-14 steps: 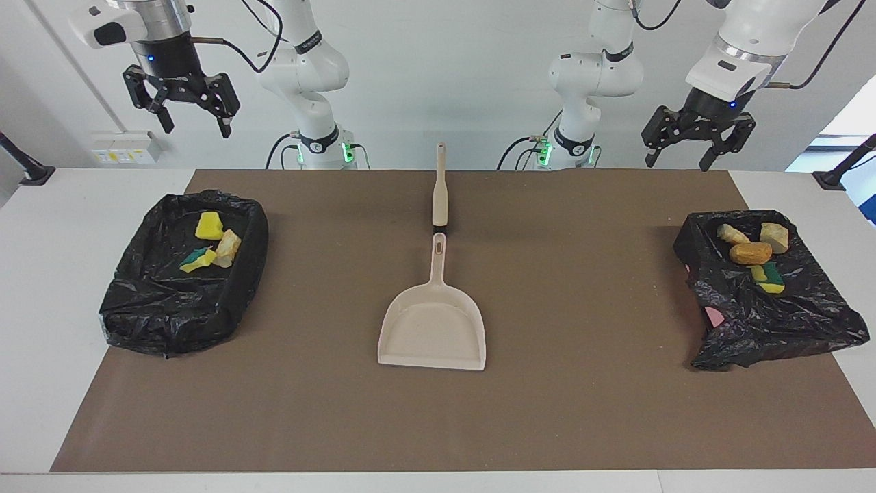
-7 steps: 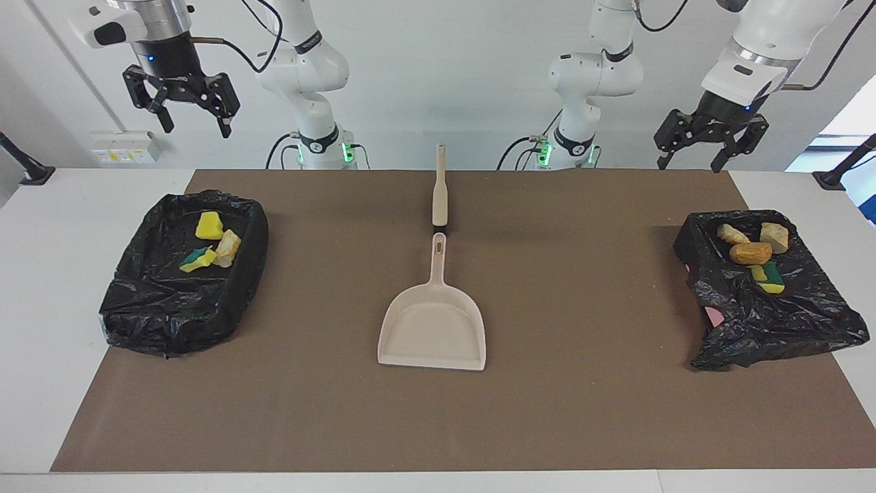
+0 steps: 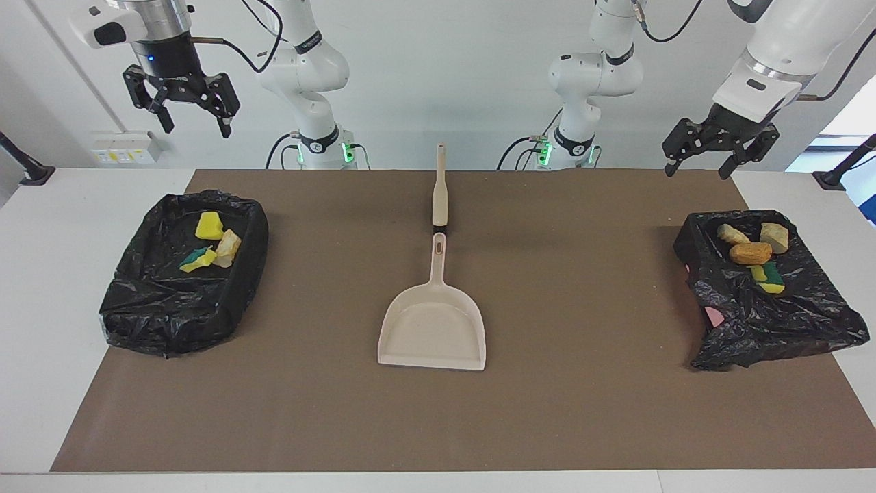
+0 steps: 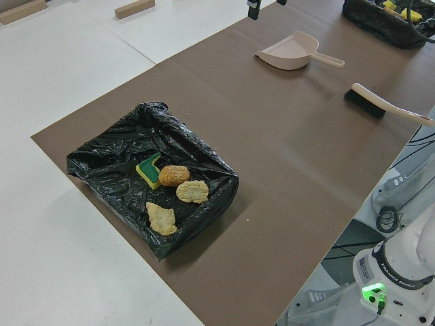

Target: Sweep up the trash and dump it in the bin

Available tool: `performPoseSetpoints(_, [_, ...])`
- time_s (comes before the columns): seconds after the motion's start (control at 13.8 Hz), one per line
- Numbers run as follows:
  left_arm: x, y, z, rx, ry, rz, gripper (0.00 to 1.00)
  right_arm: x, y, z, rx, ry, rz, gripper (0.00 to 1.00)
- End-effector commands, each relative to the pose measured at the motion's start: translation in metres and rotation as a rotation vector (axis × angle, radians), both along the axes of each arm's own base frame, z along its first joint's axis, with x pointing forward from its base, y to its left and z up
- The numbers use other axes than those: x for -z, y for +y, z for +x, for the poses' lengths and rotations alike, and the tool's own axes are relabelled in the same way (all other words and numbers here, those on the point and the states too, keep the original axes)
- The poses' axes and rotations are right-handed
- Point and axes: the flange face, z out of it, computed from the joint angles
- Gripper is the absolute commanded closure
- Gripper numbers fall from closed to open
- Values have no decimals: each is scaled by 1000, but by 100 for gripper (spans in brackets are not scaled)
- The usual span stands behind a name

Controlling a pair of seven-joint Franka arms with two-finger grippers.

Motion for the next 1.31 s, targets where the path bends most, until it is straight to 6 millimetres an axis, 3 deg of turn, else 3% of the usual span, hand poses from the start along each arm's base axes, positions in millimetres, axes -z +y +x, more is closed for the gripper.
performPoseSetpoints(0.0, [-13, 0, -4, 17, -1, -3, 0, -4, -2, -5, -12, 6, 16, 0])
performPoseSetpoints(0.94, [-16, 8, -3, 1, -21, -5, 0, -4, -2, -5, -12, 7, 16, 0])
performPoseSetpoints(1.23, [-18, 1, -5, 17, -22, -12, 0, -4, -2, -5, -12, 7, 16, 0])
